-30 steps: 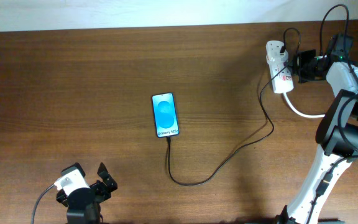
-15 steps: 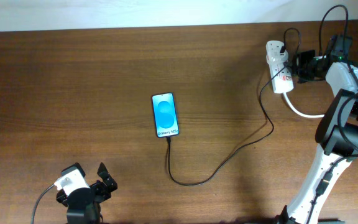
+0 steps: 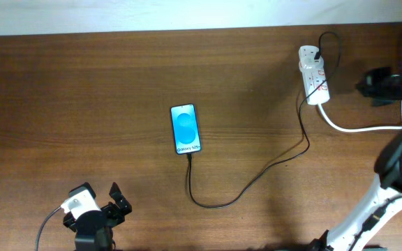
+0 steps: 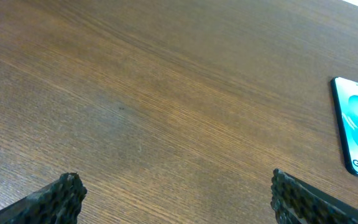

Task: Plug charger to phone and switch on socket

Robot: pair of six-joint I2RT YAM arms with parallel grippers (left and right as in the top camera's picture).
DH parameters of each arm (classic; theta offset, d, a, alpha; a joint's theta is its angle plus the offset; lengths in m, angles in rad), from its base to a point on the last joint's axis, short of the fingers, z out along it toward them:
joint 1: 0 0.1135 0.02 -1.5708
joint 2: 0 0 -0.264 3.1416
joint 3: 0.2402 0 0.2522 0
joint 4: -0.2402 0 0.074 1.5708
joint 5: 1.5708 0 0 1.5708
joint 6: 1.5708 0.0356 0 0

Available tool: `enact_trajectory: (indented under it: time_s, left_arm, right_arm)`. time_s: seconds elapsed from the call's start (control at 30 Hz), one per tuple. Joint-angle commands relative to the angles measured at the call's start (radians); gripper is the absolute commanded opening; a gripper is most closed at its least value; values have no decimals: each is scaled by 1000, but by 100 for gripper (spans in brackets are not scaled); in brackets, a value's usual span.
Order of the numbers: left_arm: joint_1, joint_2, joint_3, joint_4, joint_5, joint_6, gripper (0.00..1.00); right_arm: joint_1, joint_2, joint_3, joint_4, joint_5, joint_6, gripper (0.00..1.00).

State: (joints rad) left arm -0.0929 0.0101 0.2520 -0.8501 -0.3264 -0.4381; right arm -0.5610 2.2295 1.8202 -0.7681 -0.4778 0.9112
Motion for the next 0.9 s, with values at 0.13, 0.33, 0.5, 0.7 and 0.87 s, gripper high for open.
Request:
enact_trajectory:
  time_s: [0.13,0.33,0.5,0.7,0.87]
  left_arm:
    - [2,-3,-1,-2,-11,-2,99]
    - [2,-3,-1,-2,-11,-2,99]
    - [2,-3,-1,-2,-11,-2,99]
    - [2,-3,-1,-2,-11,-2,99]
    - [2,-3,-1,-2,-11,-2,99]
  right_arm:
    - [-48,-391,-2,-201,16,-430,4]
    - [54,-750,-2,-459,12,-599,4]
    - [291,-976,-2,-615,33,-645,4]
    - [439,-1155,-2,-872,143,-645,4]
    - [439,-1309,-18,-930,132,-645,98]
